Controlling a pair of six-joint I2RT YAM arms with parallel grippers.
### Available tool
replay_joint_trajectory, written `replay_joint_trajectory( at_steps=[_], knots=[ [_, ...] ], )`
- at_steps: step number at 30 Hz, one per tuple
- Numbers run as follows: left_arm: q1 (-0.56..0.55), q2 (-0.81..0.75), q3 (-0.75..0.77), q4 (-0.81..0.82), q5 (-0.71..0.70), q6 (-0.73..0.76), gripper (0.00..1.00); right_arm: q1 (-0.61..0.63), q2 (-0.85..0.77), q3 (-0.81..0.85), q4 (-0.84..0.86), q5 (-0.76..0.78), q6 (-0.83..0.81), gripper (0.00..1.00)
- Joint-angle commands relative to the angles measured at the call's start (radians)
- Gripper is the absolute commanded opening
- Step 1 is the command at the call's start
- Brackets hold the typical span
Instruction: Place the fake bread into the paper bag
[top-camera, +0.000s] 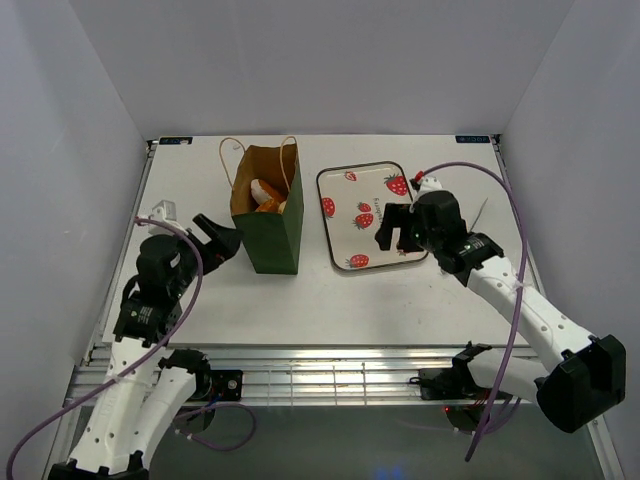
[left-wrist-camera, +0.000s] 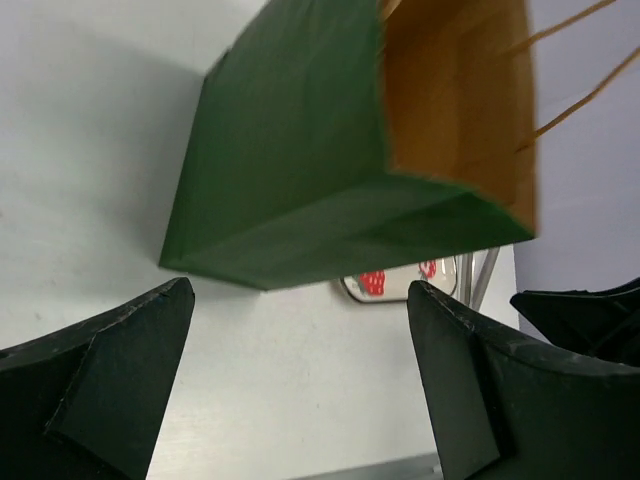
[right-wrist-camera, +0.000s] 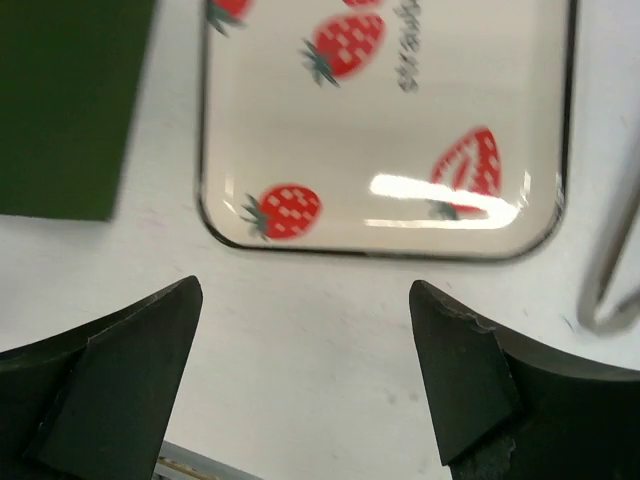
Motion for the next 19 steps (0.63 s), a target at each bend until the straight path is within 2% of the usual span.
replay_joint_trajectory(
  at_steps=[1,2,6,10,16,19],
  knots=[
    [0.005,-0.082,-0.152,0.050,0.147,-0.166,0.98,-0.007,-0.098,-0.103,-0.090,0.220,0.038,0.90],
    [0.006,-0.104,-0.222,0.067,0.170,-0.190,0.98,-0.007,-0.115,-0.146,-0.102,0.219,0.059,0.90],
    [0.005,-0.216,-0.334,0.130,0.262,-0.265,0.98,-0.005,-0.222,-0.249,-0.125,0.138,0.098,0.90],
    [0.006,-0.324,-0.374,0.094,0.300,-0.283,0.98,-0.005,-0.366,-0.347,-0.127,0.076,0.159,0.90],
    [0.005,-0.570,-0.497,0.070,0.378,-0.386,0.98,-0.005,-0.676,-0.549,-0.125,0.006,0.288,0.90],
    [0.006,-0.693,-0.583,0.118,0.441,-0.480,0.98,-0.004,-0.837,-0.649,-0.086,-0.115,0.358,0.90]
  ],
)
